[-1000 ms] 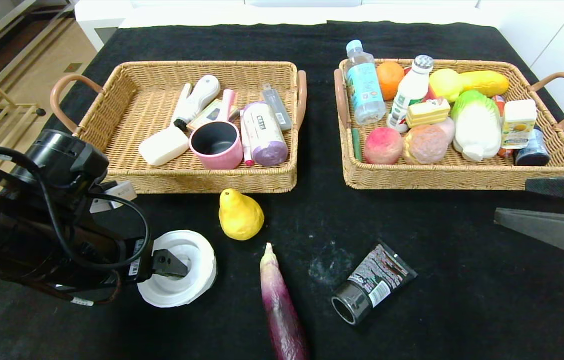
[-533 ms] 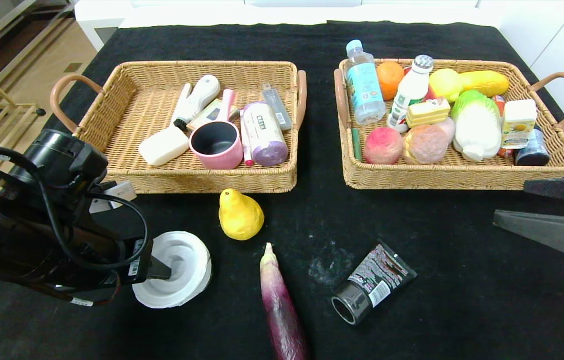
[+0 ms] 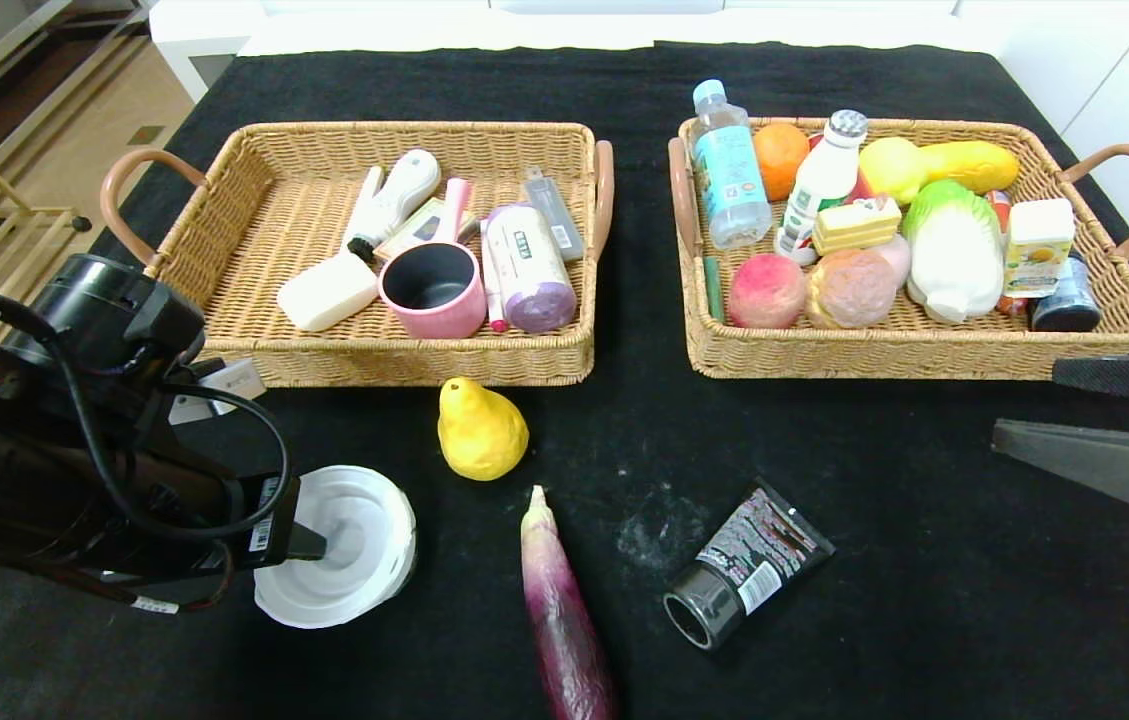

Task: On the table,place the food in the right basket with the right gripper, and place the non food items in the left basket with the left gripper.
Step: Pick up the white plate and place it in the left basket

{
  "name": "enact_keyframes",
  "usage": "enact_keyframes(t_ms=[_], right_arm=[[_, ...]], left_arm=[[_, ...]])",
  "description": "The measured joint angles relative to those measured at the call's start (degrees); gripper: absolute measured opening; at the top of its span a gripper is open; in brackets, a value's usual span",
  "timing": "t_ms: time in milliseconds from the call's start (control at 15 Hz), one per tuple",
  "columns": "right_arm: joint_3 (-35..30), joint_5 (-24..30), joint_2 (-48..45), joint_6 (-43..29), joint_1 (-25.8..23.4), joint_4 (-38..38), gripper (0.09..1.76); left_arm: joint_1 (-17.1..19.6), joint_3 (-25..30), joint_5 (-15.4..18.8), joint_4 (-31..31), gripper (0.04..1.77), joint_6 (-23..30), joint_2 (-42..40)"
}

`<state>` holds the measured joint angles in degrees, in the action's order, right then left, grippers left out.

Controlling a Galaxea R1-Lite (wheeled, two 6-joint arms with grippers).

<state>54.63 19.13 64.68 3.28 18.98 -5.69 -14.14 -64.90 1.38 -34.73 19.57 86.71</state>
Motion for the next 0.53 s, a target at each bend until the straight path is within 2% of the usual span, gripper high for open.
enact_keyframes(t_ms=[333, 533], right_arm=[[0.0, 0.0, 0.0, 0.0, 0.0, 0.0, 1.71], [-0.1, 0.0, 0.0, 0.0, 0.0, 0.0, 1.71]], left_arm=[[0.0, 0.1, 0.3, 0.0, 0.39, 0.0, -0.2], [0.0, 0.2, 2.5, 0.1, 0.39, -0.1, -1.0]])
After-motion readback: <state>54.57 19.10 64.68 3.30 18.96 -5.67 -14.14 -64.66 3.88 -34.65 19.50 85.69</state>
